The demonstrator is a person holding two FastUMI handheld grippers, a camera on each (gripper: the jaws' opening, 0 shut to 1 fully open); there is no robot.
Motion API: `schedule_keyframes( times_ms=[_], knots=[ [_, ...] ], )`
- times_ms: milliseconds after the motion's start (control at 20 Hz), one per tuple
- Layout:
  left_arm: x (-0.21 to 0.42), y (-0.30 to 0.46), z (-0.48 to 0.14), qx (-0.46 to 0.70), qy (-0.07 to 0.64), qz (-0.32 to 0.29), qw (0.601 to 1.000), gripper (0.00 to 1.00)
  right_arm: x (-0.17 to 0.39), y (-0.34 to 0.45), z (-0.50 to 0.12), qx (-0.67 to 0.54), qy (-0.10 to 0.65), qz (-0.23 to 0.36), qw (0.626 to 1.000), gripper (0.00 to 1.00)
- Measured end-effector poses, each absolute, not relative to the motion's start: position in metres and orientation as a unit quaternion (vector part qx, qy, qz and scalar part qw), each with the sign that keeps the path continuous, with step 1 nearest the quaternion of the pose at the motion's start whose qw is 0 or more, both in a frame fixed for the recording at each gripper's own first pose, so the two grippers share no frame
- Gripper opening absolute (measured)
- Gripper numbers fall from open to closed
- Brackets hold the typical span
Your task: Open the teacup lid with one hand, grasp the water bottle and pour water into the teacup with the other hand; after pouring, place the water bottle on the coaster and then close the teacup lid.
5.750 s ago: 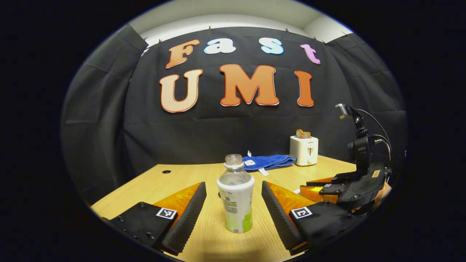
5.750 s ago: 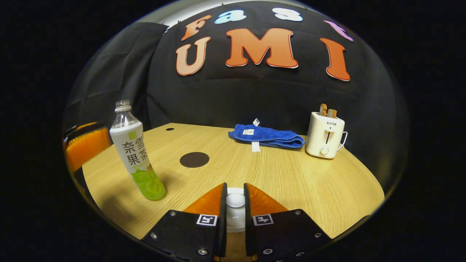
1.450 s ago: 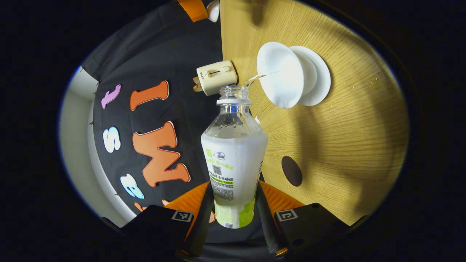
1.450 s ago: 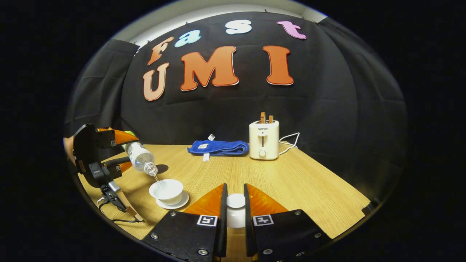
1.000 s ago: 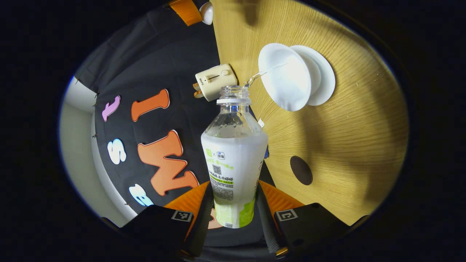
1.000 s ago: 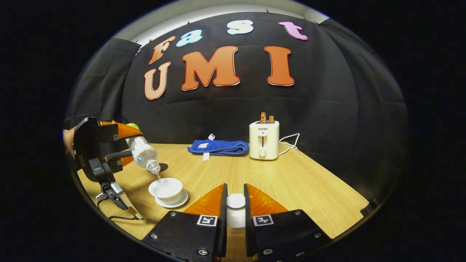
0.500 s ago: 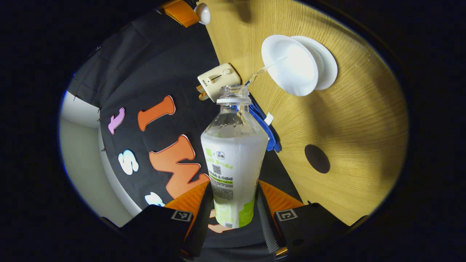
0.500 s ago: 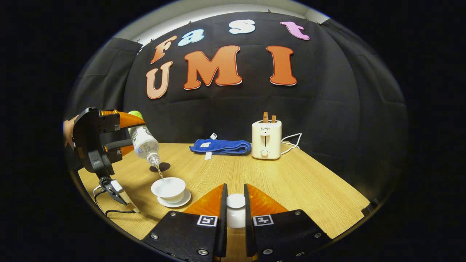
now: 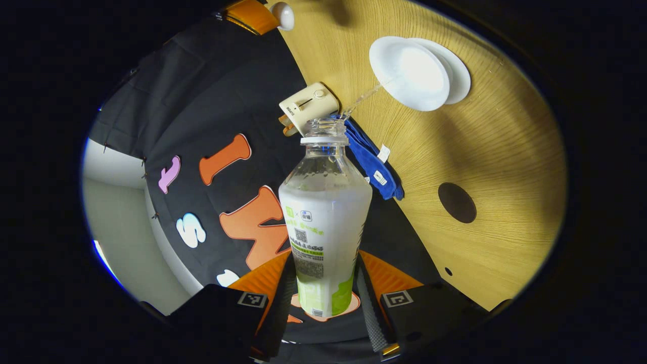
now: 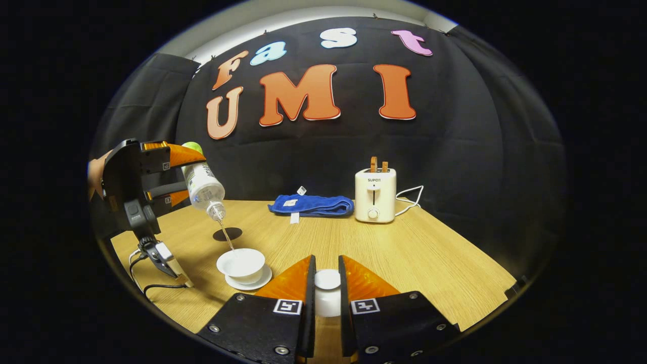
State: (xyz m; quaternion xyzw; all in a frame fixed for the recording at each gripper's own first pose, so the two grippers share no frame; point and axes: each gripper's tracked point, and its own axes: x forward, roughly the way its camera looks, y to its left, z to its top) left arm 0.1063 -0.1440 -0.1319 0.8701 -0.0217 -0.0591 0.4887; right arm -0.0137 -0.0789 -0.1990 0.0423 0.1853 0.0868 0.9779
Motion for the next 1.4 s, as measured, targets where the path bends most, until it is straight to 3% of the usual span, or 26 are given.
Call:
schedule_keyframes(
  times_ms=[650,850,1000,1050,1100,1400],
  knots=[
    [0.106,-0.166,-0.162,0.888,-0.021,-0.092,0.451,0.66,-0.013,-0.079,-0.198,0.039,0.184,0.087,0.978,0.21],
    [0.104,-0.170,-0.159,0.895,-0.029,-0.095,0.435,0.70,-0.013,-0.080,-0.200,0.040,0.186,0.086,0.978,0.21],
    [0.103,-0.172,-0.155,0.900,-0.036,-0.094,0.424,0.67,-0.014,-0.080,-0.199,0.040,0.184,0.085,0.978,0.21],
    [0.104,-0.172,-0.155,0.901,-0.035,-0.096,0.422,0.70,-0.014,-0.080,-0.198,0.041,0.185,0.085,0.978,0.21],
    [0.104,-0.173,-0.155,0.903,-0.037,-0.098,0.418,0.67,-0.014,-0.079,-0.198,0.042,0.184,0.086,0.978,0.21],
    [0.102,-0.176,-0.151,0.915,-0.048,-0.098,0.389,0.68,-0.015,-0.072,-0.193,0.037,0.182,0.090,0.978,0.21]
  ],
)
